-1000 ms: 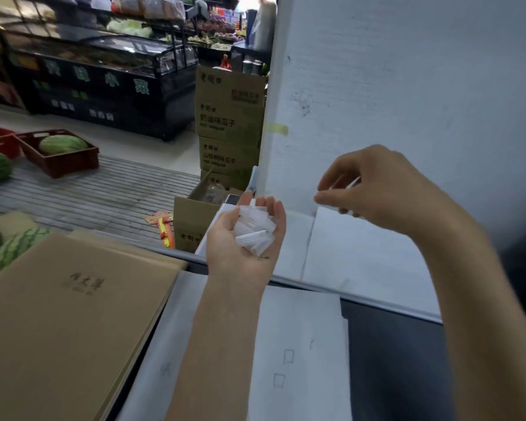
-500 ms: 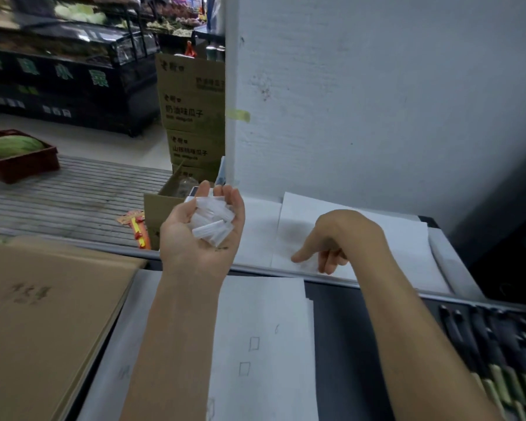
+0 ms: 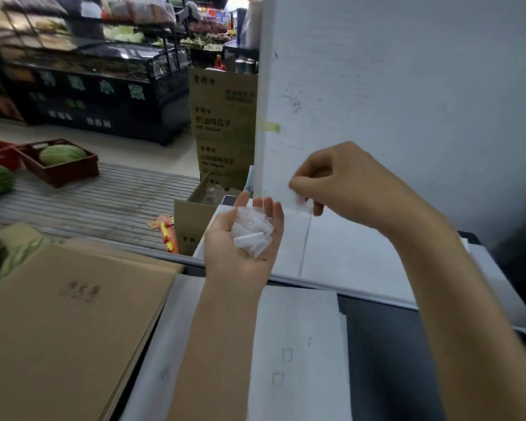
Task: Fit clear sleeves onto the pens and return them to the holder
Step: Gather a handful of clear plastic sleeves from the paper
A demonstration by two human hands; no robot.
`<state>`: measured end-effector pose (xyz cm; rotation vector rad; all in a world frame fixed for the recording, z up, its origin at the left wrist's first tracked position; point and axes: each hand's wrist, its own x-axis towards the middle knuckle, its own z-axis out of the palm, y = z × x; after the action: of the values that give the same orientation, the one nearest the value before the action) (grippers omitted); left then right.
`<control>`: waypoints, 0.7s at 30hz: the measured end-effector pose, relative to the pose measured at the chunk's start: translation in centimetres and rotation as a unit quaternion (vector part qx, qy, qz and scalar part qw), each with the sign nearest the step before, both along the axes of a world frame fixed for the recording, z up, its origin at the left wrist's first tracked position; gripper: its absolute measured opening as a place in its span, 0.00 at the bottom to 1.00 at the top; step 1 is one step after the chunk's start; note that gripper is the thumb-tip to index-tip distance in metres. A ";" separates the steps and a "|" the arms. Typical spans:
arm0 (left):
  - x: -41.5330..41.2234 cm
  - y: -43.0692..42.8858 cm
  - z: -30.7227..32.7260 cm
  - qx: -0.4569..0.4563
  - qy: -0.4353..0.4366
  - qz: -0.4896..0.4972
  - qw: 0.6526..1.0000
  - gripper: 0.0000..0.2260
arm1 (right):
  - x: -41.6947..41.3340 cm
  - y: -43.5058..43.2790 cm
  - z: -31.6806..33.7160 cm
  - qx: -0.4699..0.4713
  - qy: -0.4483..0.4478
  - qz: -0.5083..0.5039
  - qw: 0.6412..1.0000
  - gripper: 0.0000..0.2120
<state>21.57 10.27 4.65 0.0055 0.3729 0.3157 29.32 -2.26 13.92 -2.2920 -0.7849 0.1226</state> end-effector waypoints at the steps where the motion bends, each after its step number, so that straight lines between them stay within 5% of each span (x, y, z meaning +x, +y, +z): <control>1: 0.0 -0.1 0.1 0.005 0.003 0.000 1.000 0.13 | -0.7 0.7 0.1 0.004 -0.018 0.032 0.999 0.05; 9: -0.6 -0.2 0.3 0.066 0.044 -0.016 0.997 0.11 | -2.5 4.3 -2.3 -0.053 -0.093 0.102 0.989 0.07; 15: -0.9 1.4 0.9 -0.008 -0.010 0.015 1.000 0.14 | -0.9 3.3 -1.9 0.045 -0.109 0.031 0.993 0.15; 21: -2.3 4.1 0.8 -0.012 -0.013 0.090 0.996 0.13 | 1.8 2.9 -6.1 -0.072 -0.024 0.002 0.997 0.09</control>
<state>19.26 14.38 5.44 -0.0552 0.3512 0.4887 31.16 0.62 7.82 -2.4371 -0.8280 0.1308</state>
